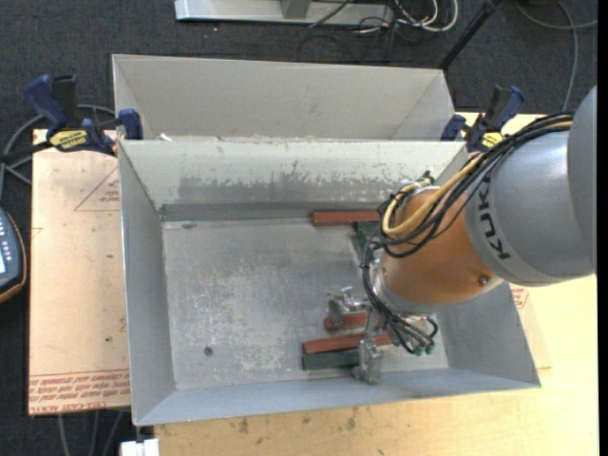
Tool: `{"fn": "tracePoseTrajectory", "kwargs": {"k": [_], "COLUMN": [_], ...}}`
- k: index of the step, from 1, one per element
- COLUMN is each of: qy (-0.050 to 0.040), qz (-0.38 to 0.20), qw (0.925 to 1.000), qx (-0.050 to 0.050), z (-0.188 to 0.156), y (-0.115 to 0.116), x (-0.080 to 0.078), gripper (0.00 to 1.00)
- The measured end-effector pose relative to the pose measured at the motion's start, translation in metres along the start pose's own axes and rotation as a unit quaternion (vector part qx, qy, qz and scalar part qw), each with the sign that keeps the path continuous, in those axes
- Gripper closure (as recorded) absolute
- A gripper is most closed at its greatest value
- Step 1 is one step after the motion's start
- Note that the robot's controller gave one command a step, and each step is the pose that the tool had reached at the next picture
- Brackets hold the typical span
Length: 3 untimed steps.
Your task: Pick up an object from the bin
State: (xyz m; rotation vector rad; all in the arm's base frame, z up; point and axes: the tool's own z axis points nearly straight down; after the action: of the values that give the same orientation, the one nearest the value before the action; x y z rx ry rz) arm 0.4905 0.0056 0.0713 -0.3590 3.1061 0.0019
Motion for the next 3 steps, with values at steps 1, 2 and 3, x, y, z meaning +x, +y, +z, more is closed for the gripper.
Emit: {"fn": "tracePoseTrajectory", "kwargs": {"k": [1, 2, 3], "qy": [0.0018, 0.0028, 0.0058], "qz": [0.000, 0.000, -0.001], "qw": [1.0000, 1.0000, 1.0000], "qx": [0.000, 0.000, 0.000], "z": [-0.001, -0.003, -0.015], "y": [0.000, 0.000, 0.001], "x": [-0.003, -0.003, -0.004], "gripper": [0.00, 1.00, 1.00]}}
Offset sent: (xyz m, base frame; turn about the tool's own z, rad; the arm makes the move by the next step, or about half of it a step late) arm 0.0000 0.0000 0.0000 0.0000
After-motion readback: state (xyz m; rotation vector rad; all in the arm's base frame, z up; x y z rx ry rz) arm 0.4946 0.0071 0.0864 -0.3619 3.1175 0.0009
